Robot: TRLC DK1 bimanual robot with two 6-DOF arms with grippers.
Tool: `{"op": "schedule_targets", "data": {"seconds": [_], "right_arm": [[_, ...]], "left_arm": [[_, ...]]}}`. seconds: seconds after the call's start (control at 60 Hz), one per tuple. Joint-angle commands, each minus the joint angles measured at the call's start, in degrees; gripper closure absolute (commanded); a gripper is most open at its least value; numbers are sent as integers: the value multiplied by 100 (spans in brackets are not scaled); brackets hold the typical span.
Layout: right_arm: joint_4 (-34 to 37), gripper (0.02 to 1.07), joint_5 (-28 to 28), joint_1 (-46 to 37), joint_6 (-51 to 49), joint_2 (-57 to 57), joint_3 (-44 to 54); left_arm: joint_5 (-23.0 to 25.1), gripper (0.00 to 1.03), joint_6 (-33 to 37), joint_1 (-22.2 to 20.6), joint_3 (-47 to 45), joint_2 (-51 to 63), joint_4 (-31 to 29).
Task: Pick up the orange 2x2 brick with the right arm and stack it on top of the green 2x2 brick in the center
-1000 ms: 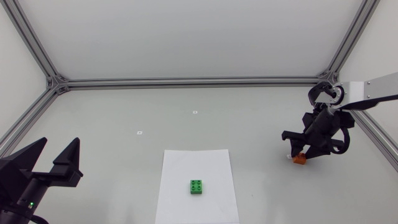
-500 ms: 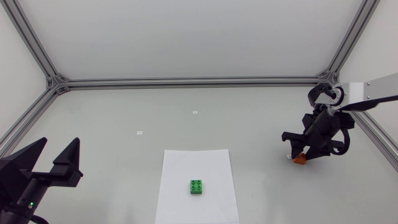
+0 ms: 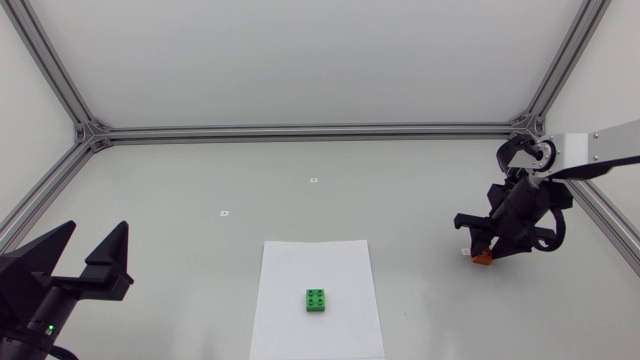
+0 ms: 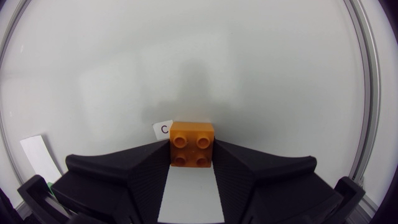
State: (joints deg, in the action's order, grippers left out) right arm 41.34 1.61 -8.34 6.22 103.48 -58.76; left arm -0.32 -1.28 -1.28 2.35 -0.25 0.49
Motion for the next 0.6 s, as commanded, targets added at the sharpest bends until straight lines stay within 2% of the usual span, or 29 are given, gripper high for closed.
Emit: {"op": "schedule_targets", "data": {"seconds": [0.0, 0.05, 0.233, 0.483, 0.583], "right_arm": [[5, 66, -46, -1, 73, -100, 119], [-21, 70, -73, 8, 73, -109, 119], [-12, 74, -161, 166, -112, -496, 269], [172, 74, -319, 605, -719, -909, 427], [155, 82, -310, 781, -1105, -1049, 497]], "left_arm": [[23, 4, 75, 22, -235, -45, -84], [23, 4, 75, 22, -235, -45, -84], [23, 4, 75, 22, -235, -45, -84], [23, 4, 75, 22, -235, -45, -84], [23, 4, 75, 22, -235, -45, -84]]}}
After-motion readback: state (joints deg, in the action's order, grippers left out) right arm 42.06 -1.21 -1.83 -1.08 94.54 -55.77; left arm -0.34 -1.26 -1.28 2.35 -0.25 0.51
